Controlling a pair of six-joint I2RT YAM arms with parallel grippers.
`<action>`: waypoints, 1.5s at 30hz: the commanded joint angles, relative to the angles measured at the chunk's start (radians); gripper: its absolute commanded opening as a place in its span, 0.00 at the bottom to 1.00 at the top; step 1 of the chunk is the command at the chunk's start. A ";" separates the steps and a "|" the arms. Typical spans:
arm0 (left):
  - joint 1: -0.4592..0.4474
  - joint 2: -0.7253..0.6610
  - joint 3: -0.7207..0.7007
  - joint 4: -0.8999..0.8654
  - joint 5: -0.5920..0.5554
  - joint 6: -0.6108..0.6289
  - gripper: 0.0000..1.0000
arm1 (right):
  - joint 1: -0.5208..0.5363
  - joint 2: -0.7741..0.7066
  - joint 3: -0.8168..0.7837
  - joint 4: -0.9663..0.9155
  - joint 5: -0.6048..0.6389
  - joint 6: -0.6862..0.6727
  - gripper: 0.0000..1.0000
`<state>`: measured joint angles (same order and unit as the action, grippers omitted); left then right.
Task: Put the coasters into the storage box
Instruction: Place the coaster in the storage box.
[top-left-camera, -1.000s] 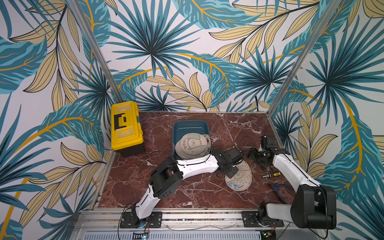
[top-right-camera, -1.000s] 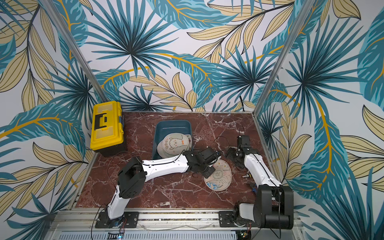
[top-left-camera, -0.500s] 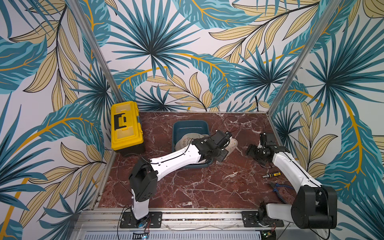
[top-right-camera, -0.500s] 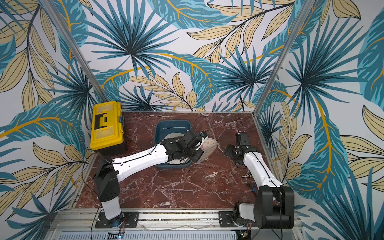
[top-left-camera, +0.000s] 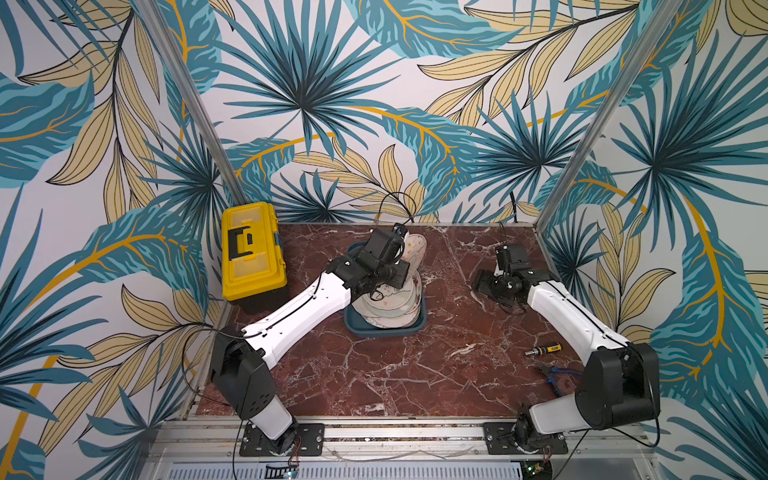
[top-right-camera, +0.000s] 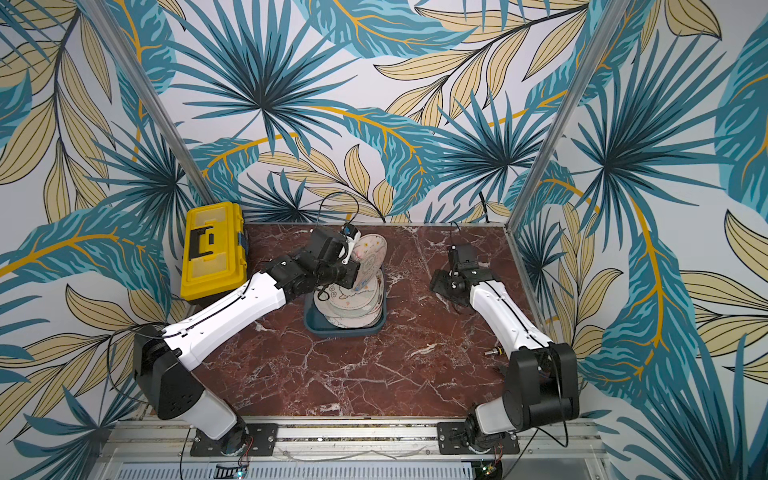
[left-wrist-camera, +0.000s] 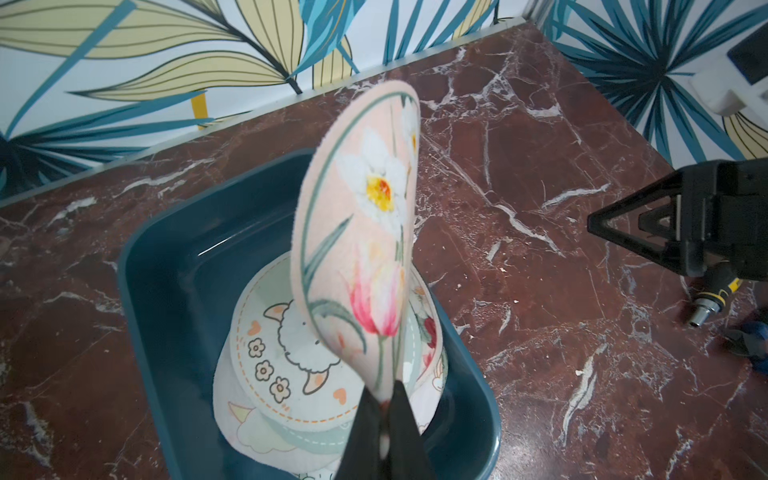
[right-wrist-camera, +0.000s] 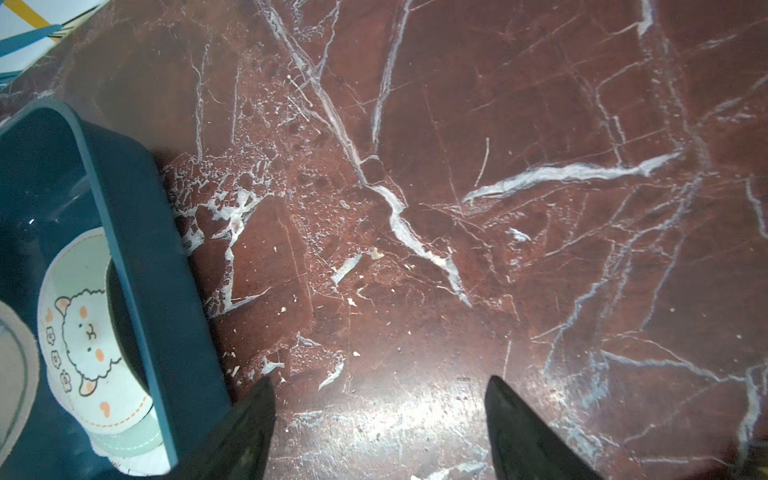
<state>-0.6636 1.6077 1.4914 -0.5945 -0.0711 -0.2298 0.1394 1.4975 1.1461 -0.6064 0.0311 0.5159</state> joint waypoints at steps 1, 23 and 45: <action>0.057 -0.020 -0.063 0.070 0.107 -0.054 0.00 | 0.025 0.048 0.043 -0.041 0.030 0.004 0.79; 0.133 0.139 -0.146 0.079 0.105 -0.174 0.00 | 0.045 0.153 0.108 -0.058 0.034 -0.013 0.79; 0.157 0.295 -0.100 0.002 -0.099 -0.086 0.38 | 0.045 0.176 0.097 -0.038 0.047 -0.046 0.80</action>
<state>-0.5114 1.8931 1.3705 -0.5808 -0.1570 -0.3290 0.1780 1.6630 1.2495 -0.6376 0.0570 0.4892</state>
